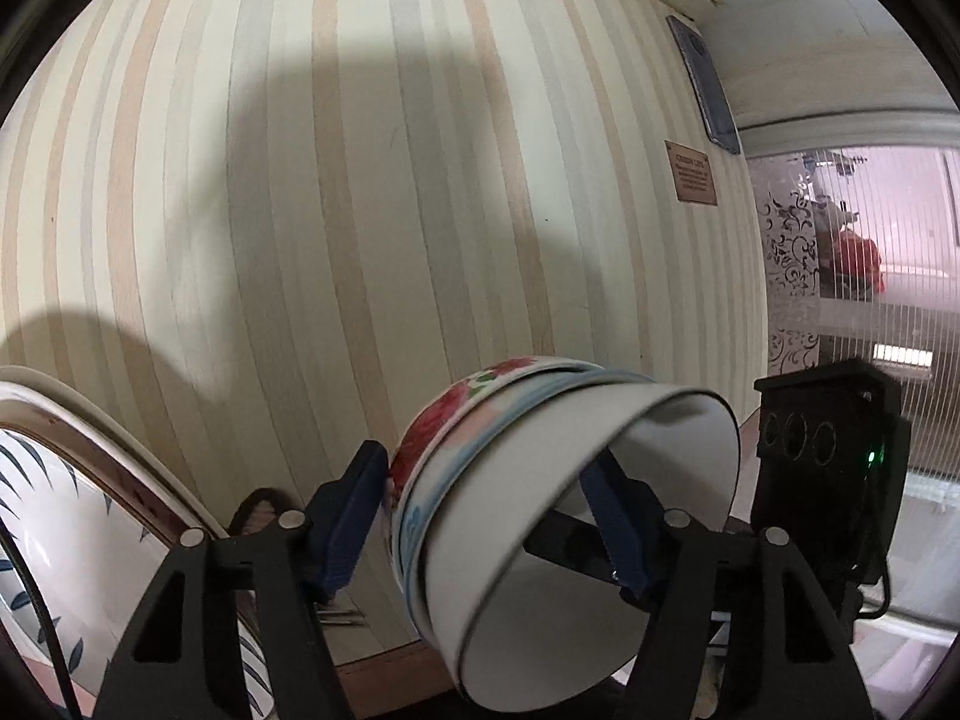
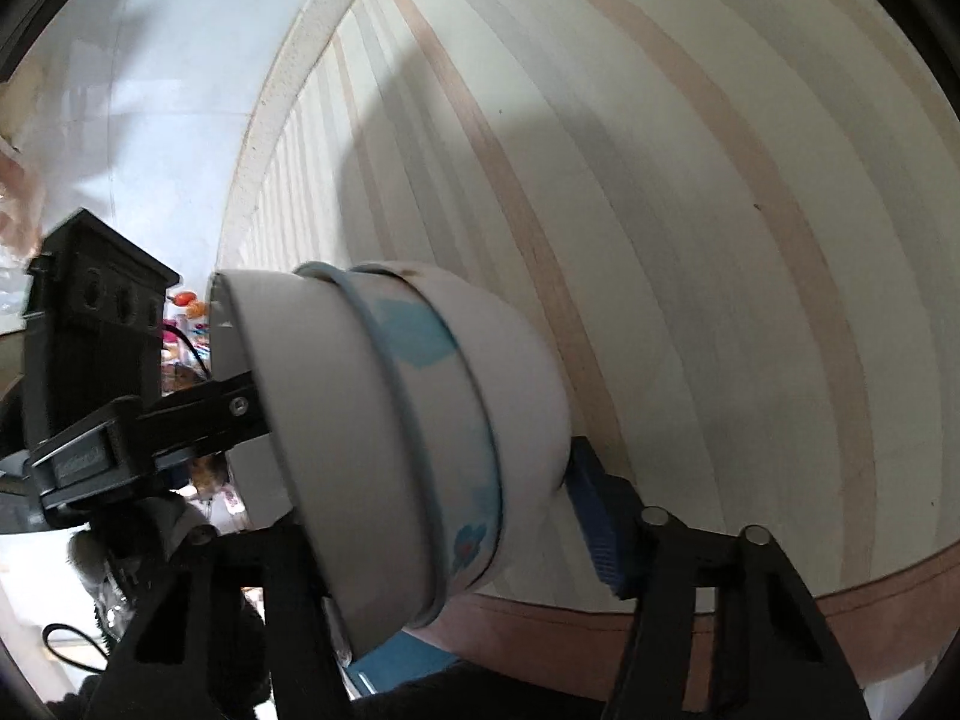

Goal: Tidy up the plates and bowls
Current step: 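Lift the bowl stack and carry it over the plate stack with both grippers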

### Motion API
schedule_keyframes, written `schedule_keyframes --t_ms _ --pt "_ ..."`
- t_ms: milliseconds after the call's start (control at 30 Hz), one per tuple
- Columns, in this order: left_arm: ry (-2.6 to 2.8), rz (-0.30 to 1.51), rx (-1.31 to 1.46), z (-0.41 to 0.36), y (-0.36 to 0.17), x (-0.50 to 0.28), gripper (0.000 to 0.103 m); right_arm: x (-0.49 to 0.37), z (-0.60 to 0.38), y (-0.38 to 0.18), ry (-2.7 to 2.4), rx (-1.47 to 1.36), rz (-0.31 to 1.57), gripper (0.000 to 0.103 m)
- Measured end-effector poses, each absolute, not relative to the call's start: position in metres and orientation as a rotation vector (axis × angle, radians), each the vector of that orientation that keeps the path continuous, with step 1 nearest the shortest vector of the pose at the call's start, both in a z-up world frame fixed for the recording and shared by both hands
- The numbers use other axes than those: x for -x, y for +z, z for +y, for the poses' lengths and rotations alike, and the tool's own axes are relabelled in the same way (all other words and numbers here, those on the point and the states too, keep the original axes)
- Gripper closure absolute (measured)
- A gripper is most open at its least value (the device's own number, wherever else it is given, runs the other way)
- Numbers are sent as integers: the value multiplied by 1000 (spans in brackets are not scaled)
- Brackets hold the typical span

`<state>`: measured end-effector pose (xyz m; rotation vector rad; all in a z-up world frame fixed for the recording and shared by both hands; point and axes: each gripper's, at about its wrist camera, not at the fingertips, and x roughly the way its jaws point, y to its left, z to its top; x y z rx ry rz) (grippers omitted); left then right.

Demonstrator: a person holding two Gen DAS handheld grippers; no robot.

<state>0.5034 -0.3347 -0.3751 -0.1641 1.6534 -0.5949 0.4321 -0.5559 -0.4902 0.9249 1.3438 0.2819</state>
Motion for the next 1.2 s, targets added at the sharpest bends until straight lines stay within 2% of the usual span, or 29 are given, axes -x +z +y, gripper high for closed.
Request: schedule_keyframes --t_ms 700,900,1200 --pt "-532 1572 192 -322 -355 -497 39 -444 -541 -449 298 -834 1320 42" --pt "-492 1536 246 -295 -334 -495 39 -456 -521 -425 340 -800 1324 42" --pt "-339 1473 371 -210 -312 -482 39 -485 -447 -383 486 -691 1360 42"
